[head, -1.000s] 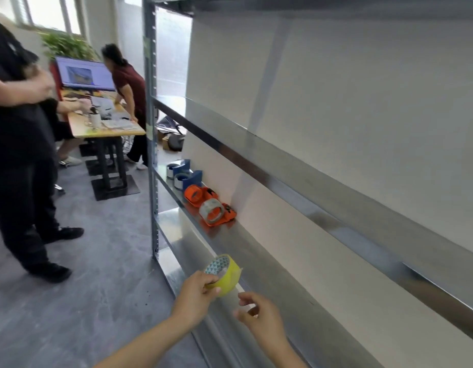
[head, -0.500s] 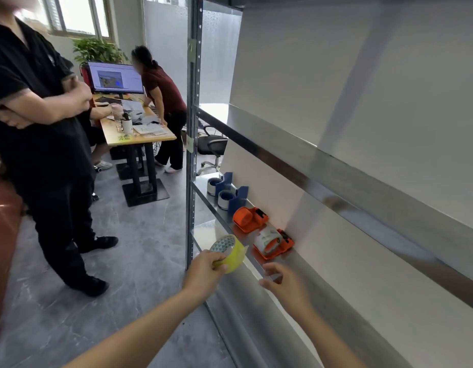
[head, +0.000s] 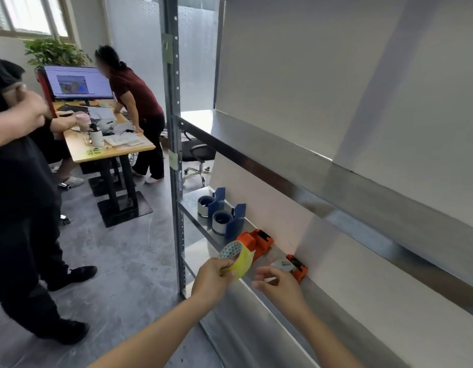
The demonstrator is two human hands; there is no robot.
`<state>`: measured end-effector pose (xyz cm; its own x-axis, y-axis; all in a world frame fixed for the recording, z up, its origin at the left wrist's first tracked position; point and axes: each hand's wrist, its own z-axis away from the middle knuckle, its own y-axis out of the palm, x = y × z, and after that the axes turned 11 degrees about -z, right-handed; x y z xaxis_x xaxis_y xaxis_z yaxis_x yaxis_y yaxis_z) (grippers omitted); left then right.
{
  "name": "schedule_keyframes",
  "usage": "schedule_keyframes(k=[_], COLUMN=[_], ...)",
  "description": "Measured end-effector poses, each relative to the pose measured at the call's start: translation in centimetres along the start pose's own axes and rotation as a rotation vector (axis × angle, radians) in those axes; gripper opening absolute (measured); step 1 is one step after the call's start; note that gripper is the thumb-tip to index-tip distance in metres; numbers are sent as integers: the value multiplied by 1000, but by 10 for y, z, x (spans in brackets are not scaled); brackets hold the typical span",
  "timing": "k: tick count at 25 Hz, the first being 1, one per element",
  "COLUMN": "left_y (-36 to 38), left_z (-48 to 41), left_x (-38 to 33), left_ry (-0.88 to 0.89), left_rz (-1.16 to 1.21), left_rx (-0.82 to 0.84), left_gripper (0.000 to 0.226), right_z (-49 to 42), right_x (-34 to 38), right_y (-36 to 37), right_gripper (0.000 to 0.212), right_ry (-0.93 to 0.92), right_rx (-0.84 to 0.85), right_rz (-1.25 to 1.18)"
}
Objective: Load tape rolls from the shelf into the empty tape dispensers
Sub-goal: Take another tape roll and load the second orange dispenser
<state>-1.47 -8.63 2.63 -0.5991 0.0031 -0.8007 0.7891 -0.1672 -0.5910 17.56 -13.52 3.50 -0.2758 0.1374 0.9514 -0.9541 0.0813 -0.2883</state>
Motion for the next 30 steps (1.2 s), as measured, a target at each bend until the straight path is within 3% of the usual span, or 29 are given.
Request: schedule_keyframes(k=[4, 8, 11, 14, 17, 19, 22, 26, 30], left_y=[3, 6, 2, -6, -8, 1, 30, 61, 62], left_z=[-46, -66, -83, -113, -161, -192, -225, -246, -243], left_x=[0, 0, 4, 12, 23, 23, 19, 23, 36], left_ry=[14, 90, 204, 174, 81, 80, 81, 63, 1], left_rz=[56, 121, 100, 86, -73, -200, -311, -275, -56], left_rx=[60, 163, 261, 264, 235, 313, 455, 588, 693], left_gripper=[27, 19, 31, 21, 29, 22, 34, 40, 36], right_z=[-34, -53, -66, -79, -90, -101, -115, -133, -144], right_x=[1, -5, -9, -8, -7, -9, -16, -28, -37], right_y=[14, 30, 44, 49, 48, 49, 55, 70, 84], right_gripper=[19, 12, 11, 5, 4, 4, 7, 9, 8], right_ry=[83, 166, 185, 198, 193, 208, 231, 260, 324], right_rx=[46, -83, -182, -274, -411, -491, -588, -700, -750], right_rz=[-285, -496, -564, -532, -460, -406, -360, -305, -282])
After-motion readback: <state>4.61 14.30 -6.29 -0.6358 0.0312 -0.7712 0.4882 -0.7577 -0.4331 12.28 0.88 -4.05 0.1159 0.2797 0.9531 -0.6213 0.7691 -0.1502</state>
